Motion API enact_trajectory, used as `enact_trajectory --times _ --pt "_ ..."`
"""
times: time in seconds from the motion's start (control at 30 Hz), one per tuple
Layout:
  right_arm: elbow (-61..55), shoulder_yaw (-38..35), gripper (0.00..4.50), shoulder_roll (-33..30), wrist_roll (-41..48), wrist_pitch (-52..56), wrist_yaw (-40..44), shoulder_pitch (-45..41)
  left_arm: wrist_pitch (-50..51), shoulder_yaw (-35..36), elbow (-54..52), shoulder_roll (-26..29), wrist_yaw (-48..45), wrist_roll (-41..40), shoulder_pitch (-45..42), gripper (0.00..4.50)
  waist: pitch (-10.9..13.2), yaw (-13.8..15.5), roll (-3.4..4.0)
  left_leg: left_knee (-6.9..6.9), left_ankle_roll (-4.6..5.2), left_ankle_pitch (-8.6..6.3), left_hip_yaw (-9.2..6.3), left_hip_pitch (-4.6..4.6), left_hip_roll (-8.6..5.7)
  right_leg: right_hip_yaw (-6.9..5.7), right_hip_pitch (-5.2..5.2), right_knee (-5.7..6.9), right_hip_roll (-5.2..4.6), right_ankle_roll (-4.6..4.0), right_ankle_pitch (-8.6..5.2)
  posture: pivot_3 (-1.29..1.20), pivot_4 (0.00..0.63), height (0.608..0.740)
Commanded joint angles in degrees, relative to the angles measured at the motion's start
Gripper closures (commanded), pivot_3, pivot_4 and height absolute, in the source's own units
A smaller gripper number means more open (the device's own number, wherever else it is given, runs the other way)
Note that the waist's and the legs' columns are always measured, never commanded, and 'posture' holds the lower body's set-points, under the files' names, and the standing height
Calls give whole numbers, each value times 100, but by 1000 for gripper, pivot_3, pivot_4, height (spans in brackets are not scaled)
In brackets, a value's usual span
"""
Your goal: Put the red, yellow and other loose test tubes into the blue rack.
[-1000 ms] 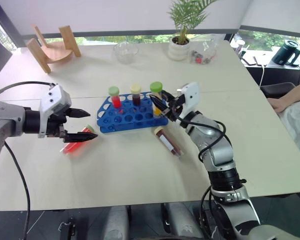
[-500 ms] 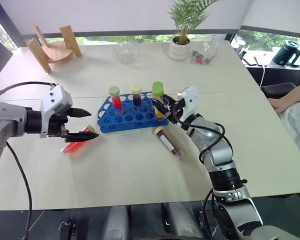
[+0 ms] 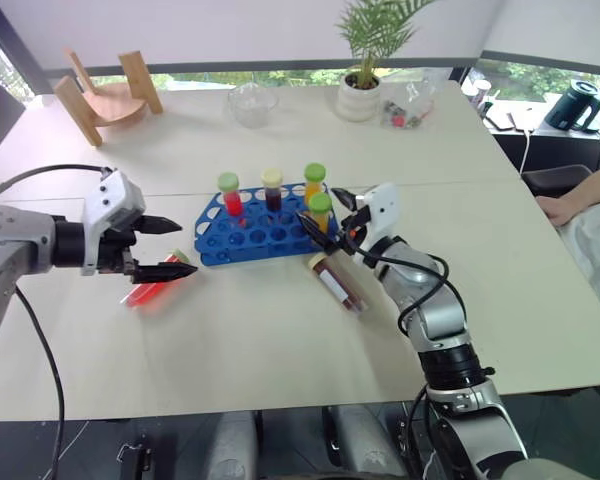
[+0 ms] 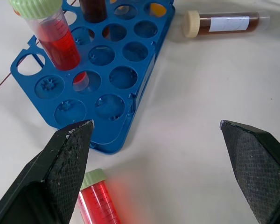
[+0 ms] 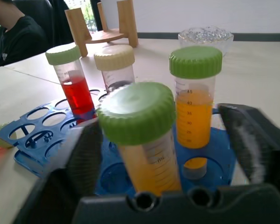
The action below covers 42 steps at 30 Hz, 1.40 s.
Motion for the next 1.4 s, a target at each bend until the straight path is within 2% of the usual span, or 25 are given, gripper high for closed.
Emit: enact_trajectory --times 0.03,0.1,0.2,0.3,0.37,0.47,0.7,0.97,1.1,1.23,1.33,1.4 --pt "-1034 -304 33 -548 321 577 317 -195 -112 66 -93 -22 -23 22 -161 0 0 11 -1 1 0 0 0 0 0 0 0 0 -1 0 0 0 150 740" --pt "-1303 -407 33 -904 546 1027 538 -328 -140 57 -109 -34 -35 43 -159 0 -1 8 -2 2 0 0 -1 0 -1 0 2 0 -1 0 0 0 150 740" --pt "-1774 -507 33 -2037 1382 2770 1410 -889 -364 -5 -271 53 -135 192 57 0 6 4 8 4 0 0 0 0 -1 0 2 -1 -1 0 0 0 150 740" --pt "-1974 137 33 -3536 2238 4904 2524 -1635 -655 -203 -734 208 -204 530 365 0 9 5 14 -1 2 -1 3 4 0 3 2 0 -1 -1 -1 0 150 740" --pt "-2062 523 33 -4005 2809 5730 3113 -2062 -778 -322 -960 177 -107 693 423 0 9 6 14 -4 12 -7 0 6 4 2 3 -3 2 -10 -5 0 150 740" --pt "-1584 1035 33 -3651 2923 6658 2928 -2756 -693 -339 -1423 70 52 654 582 0 6 -49 9 -1 23 -13 -3 6 11 0 2 -2 11 -17 -10 0 150 740" --pt "-596 1983 33 -3211 2606 6988 2673 -3517 -292 -17 -2337 8 513 456 1117 0 6 -55 9 4 24 -13 4 3 3 4 0 -2 1 -14 -9 0 150 740" --pt "527 2378 33 -2242 2281 7446 1994 -3784 -128 53 -2608 -295 1016 408 1411 0 7 -25 10 3 24 -13 2 2 4 1 -3 -2 2 -14 -9 0 150 740" --pt "981 2629 33 -1736 1958 7164 1668 -3689 -124 -29 -2586 -441 1155 420 1388 0 6 -33 10 2 24 -13 1 2 4 0 -3 -1 3 -14 -8 0 150 740" --pt "1010 2963 33 -1645 1690 6857 1483 -3513 -123 -100 -2599 -497 1248 456 1417 0 2 -27 2 3 23 -13 1 2 4 -1 -1 -1 1 -13 -8 0 150 740" --pt "275 3401 878 -2131 1657 6768 1551 -3181 -102 -69 -2632 -535 1312 428 1496 0 -4 -22 -6 7 23 -13 1 9 4 -1 6 -1 1 -13 -8 0 150 740" --pt "-225 3423 1838 -2483 1780 6918 1637 -2949 -108 -56 -2611 -532 1317 432 1517 0 -6 15 -5 7 23 -13 0 10 3 -1 8 -1 0 -14 -8 0 150 740"
